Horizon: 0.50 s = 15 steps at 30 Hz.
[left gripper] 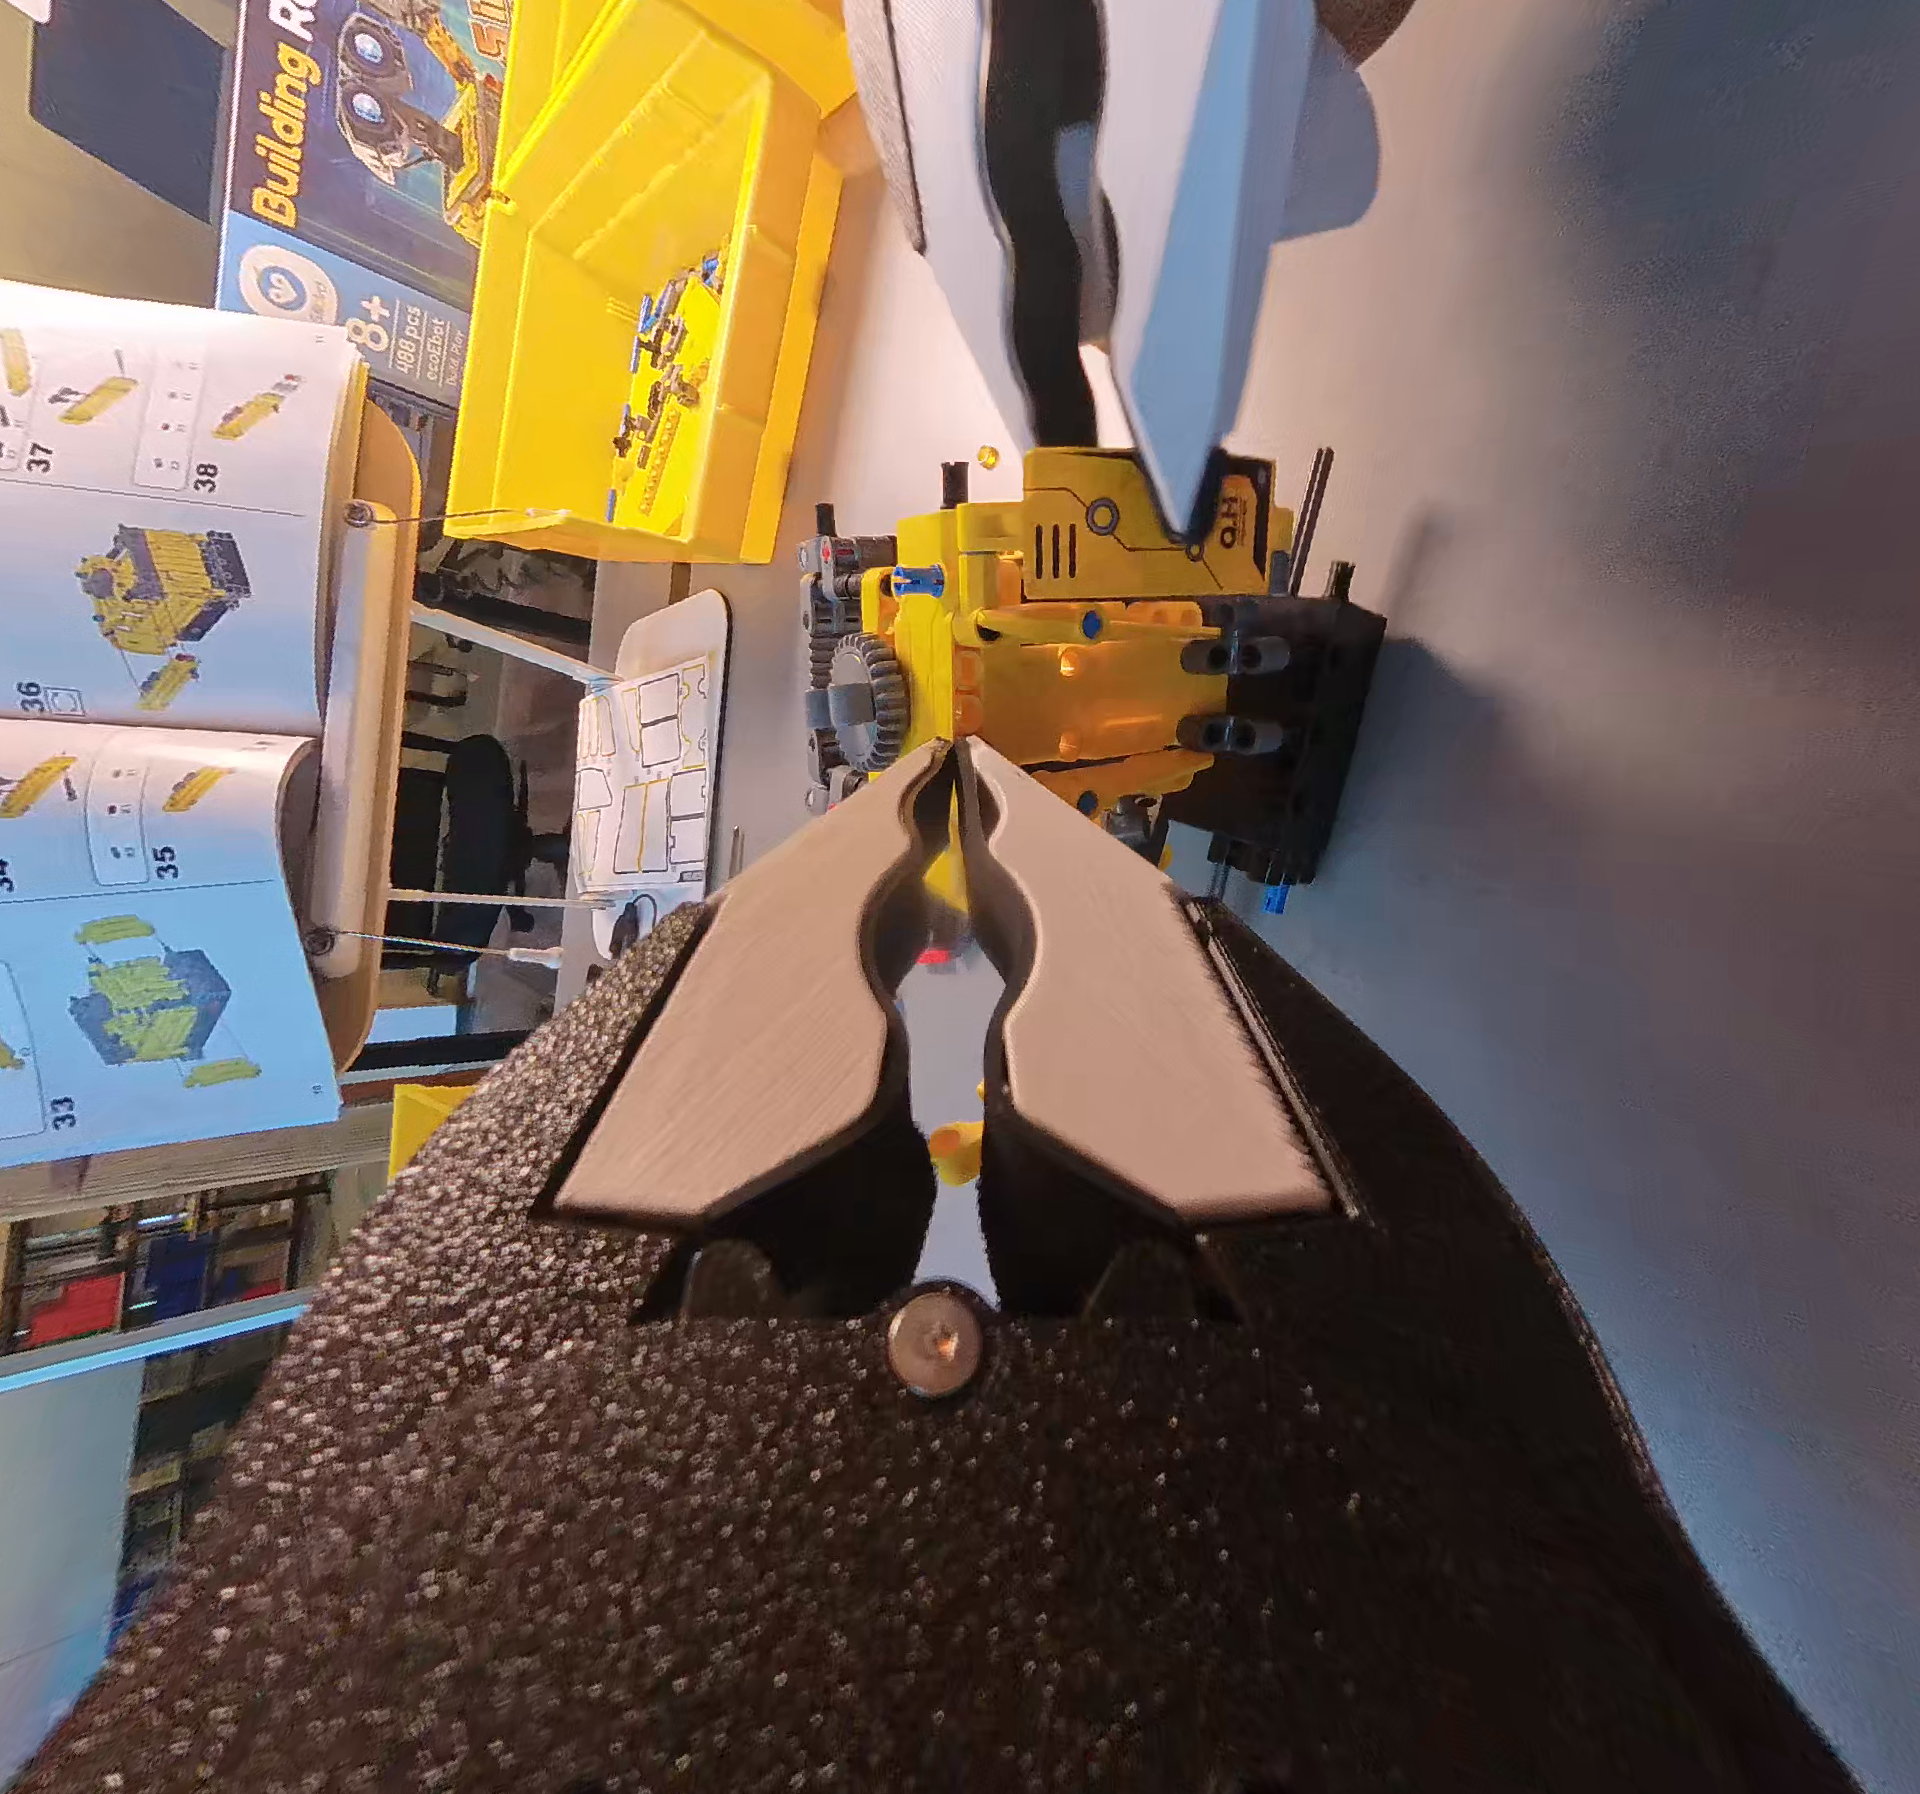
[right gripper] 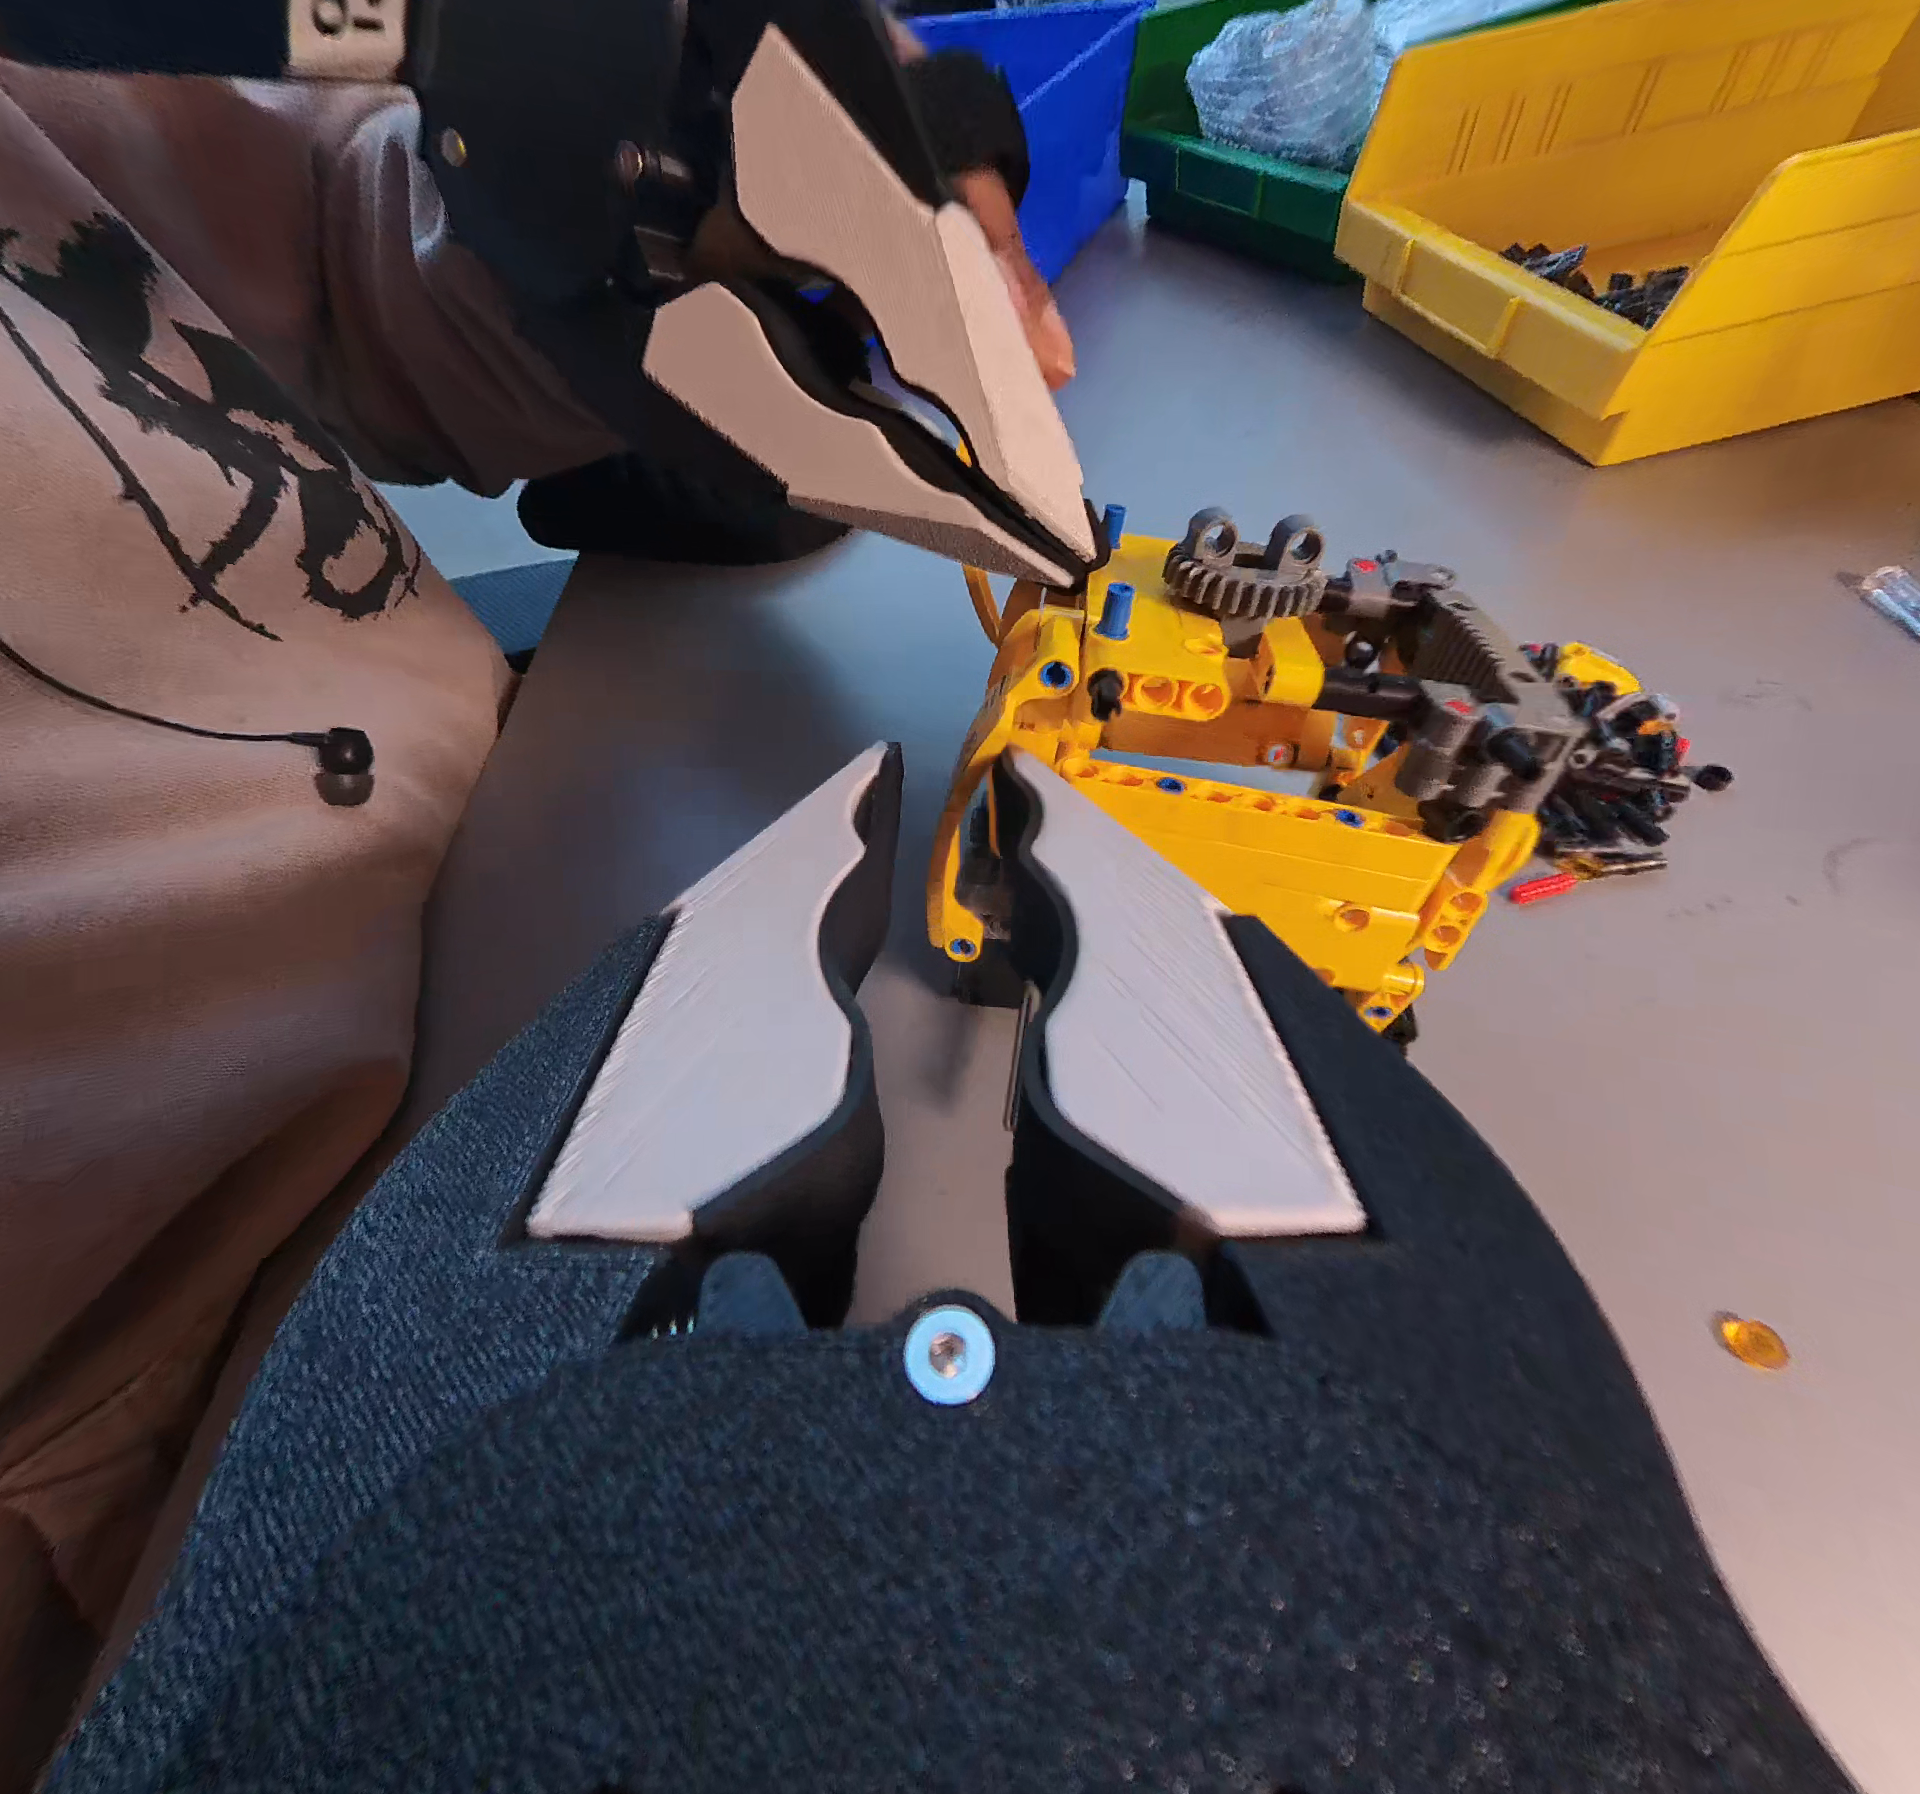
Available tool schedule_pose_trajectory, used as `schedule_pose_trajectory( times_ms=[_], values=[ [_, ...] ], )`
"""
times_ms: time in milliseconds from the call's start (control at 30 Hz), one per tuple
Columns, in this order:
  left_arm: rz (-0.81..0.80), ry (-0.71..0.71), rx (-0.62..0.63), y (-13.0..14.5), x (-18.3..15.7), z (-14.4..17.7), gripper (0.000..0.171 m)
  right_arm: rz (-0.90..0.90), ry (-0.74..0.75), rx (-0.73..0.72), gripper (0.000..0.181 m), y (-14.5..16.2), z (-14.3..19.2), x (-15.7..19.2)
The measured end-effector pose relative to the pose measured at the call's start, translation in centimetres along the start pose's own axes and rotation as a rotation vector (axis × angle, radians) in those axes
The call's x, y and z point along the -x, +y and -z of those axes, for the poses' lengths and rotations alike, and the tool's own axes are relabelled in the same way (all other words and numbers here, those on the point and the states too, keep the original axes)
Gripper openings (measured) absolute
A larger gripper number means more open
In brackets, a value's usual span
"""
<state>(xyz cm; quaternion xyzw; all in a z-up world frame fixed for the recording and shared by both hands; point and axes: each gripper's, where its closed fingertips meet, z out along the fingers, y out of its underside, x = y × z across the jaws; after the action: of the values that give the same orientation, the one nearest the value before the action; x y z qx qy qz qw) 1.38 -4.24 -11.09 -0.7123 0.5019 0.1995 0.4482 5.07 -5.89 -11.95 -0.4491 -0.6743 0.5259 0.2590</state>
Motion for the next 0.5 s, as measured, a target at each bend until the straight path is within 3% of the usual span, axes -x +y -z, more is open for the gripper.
schedule_pose_trajectory(
  times_ms=[67, 267, 400, 467, 500],
  values=[
    [0.042, 0.013, -0.018, -0.1, -0.2, 0.2, 0.0, -0.021, 0.009, -0.055, 0.016, -1.2, 0.8, -0.3],
    [0.238, 0.103, -0.081, -0.3, -0.2, 1.1, 0.002, 0.009, 0.017, 0.0, 0.007, -0.4, -0.9, 0.4],
    [0.462, 0.319, -0.149, -1.2, 0.3, 2.5, 0.051, 0.038, -0.052, 0.003, 0.005, -0.3, -1.3, 1.5],
    [0.471, 0.462, -0.118, -1.3, -0.5, 2.4, 0.065, 0.063, -0.097, 0.004, 0.005, -0.3, -1.7, 2.3],
    [0.449, 0.535, -0.083, -1.3, -1.2, 2.3, 0.062, 0.08, -0.112, 0.008, 0.005, -0.3, -2.0, 2.6]
  ],
)
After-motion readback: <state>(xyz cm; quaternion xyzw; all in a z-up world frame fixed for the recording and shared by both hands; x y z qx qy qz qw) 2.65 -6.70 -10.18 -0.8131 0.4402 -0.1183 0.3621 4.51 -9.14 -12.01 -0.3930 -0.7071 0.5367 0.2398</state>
